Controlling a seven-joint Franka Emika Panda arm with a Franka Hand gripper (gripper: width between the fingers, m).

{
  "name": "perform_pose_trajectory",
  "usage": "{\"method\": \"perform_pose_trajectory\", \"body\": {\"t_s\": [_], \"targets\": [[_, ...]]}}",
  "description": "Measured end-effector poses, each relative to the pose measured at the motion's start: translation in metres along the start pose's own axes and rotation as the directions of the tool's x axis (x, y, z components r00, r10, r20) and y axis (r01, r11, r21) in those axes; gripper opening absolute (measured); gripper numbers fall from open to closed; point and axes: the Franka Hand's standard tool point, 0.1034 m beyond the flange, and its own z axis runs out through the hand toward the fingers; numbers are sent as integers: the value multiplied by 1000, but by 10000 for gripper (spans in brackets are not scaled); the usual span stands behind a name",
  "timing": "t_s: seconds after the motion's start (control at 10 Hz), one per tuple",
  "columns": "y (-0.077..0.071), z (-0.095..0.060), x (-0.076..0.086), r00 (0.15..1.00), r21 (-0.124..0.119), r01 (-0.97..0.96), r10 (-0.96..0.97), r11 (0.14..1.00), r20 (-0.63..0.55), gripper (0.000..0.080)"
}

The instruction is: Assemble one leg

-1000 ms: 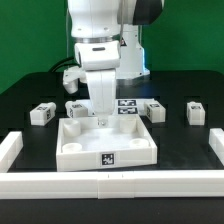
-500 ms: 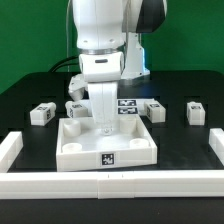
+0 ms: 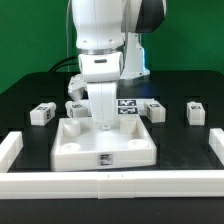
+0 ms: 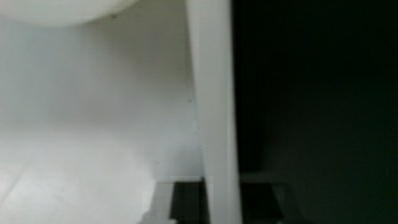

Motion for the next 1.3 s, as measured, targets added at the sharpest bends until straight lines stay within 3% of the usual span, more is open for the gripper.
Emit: {"method": "perform_pose_trajectory", "body": {"t_s": [0.1,0.7,1.3], "targets": [[0,0,0,1000,-1,0,0,1000,0,59],[1,0,2,1000,-1,-12,12,1000,-1,60],[9,2,73,999,-6,-27,27,1000,-30,60]]}}
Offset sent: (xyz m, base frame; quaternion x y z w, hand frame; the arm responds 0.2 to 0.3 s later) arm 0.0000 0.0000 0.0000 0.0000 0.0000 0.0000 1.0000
